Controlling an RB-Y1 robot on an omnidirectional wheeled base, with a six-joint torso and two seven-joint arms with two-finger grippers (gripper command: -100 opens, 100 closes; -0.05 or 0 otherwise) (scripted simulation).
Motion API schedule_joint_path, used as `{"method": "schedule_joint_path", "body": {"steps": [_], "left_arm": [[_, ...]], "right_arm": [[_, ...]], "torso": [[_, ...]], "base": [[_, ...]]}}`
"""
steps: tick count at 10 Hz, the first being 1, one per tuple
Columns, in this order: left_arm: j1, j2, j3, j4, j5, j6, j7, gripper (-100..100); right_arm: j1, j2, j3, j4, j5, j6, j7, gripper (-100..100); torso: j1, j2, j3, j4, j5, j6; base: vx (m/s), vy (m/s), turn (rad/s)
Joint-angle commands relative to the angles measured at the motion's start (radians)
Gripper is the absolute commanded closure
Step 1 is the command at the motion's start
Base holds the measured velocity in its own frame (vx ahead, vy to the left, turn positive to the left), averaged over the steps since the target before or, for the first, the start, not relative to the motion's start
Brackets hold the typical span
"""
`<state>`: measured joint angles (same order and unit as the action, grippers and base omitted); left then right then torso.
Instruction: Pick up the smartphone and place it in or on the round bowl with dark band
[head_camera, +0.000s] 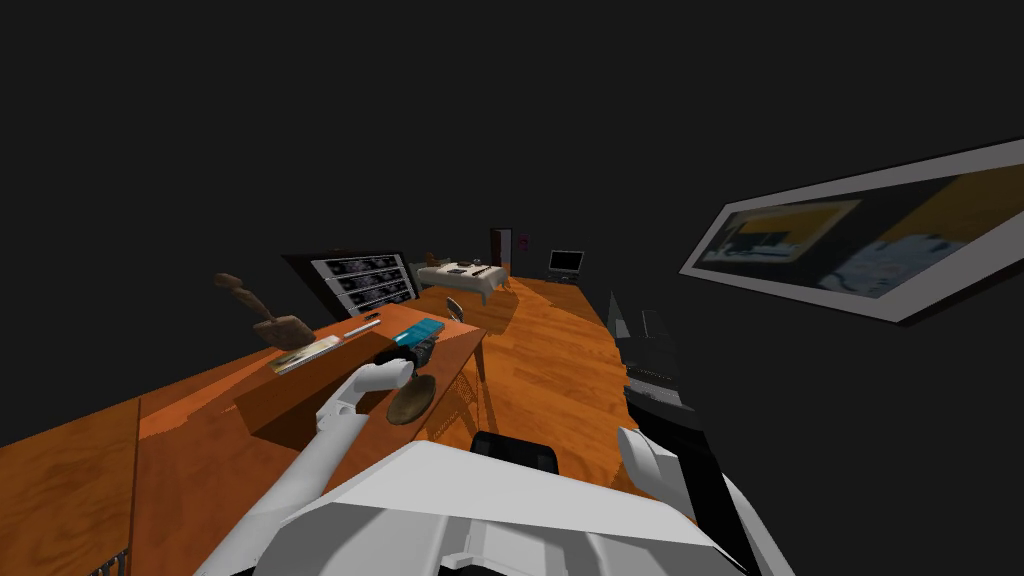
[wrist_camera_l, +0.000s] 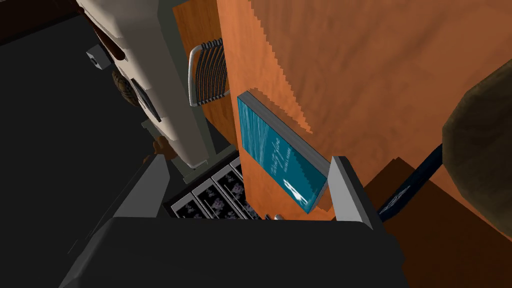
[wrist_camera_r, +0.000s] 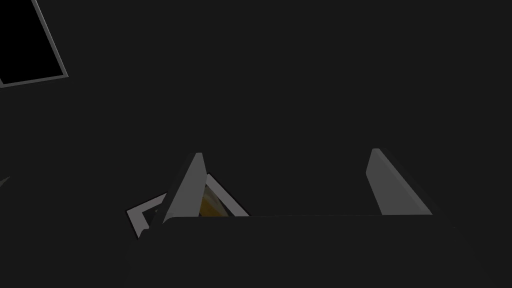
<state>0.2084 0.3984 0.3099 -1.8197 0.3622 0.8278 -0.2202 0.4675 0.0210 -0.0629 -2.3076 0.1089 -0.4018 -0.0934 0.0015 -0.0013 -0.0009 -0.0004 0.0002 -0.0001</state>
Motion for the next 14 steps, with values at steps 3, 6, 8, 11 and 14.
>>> {"method": "schedule_joint_path", "body": {"steps": [3,6,8,11,14], "left_arm": [[-0.020,0.020,0.012,0.033,0.028,0.100,-0.020,-100],[-0.038,0.036,0.020,0.068,0.050,0.177,-0.038,-100],[-0.056,0.051,0.028,0.103,0.071,0.236,-0.057,-100],[-0.074,0.068,0.034,0.138,0.091,0.307,-0.075,-100],[-0.109,0.100,0.043,0.205,0.129,0.398,-0.113,-100]], "right_arm": [[0.000,0.000,0.000,0.000,0.000,0.000,0.000,0],[0.000,0.000,0.000,0.000,0.000,0.000,0.000,0],[0.000,0.000,0.000,0.000,0.000,0.000,0.000,0],[0.000,0.000,0.000,0.000,0.000,0.000,0.000,0],[0.000,0.000,0.000,0.000,0.000,0.000,0.000,0]], "torso": [[0.000,0.000,0.000,0.000,0.000,0.000],[0.000,0.000,0.000,0.000,0.000,0.000],[0.001,0.000,0.000,0.000,0.000,0.000],[0.001,0.000,0.000,0.000,0.000,0.000],[0.001,0.000,0.000,0.000,0.000,0.000]], "base": [[0.020,0.007,-0.014],[0.015,0.014,-0.017],[0.029,0.031,-0.030],[0.013,0.021,-0.019],[0.017,0.036,-0.038]]}}
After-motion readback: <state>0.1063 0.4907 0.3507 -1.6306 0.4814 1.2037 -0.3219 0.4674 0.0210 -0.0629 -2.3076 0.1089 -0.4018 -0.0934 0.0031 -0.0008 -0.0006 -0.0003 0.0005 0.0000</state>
